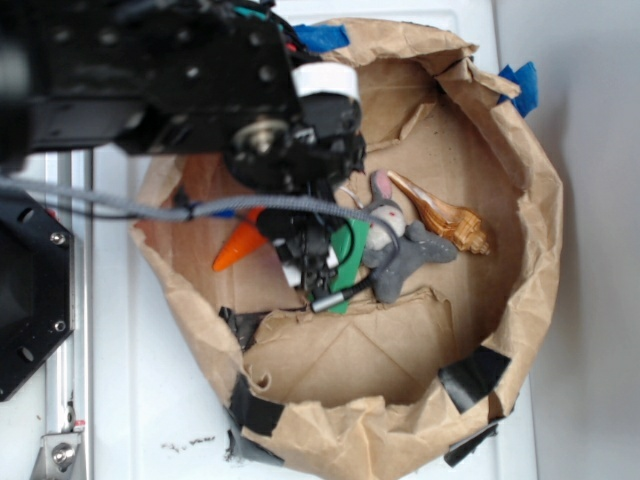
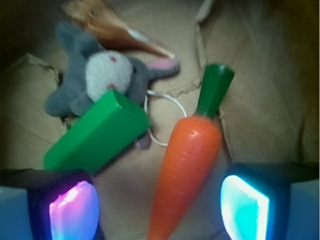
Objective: Grab the carrot.
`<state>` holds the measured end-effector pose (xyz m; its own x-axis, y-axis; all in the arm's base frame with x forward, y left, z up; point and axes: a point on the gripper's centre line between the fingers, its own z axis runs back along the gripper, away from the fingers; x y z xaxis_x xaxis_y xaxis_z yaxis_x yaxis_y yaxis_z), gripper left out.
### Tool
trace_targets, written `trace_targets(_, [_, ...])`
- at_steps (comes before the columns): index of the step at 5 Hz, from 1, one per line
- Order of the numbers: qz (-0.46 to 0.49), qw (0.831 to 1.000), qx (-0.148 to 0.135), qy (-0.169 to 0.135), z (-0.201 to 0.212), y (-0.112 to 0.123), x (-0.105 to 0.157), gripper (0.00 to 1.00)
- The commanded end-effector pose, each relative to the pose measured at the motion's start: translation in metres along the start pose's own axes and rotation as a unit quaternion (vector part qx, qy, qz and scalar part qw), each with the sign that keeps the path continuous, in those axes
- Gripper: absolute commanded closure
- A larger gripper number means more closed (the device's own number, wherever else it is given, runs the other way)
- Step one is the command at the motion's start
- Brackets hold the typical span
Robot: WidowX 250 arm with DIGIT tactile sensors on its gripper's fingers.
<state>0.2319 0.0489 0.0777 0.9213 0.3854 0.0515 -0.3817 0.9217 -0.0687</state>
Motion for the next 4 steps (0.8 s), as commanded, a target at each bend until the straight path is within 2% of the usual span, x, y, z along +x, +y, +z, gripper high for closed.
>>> trace_targets(1, [0.029,0.999,0.000,-0.017,0.008,0.032,0.031,0.00])
trace_targets(3, [0.001,1.000,0.005,-0.015,-0.002,0.018,0.031,0.00])
trace_targets(4, [-0.014,1.000,0.004,-0.003,-0.021,0.002,0.036,0.00])
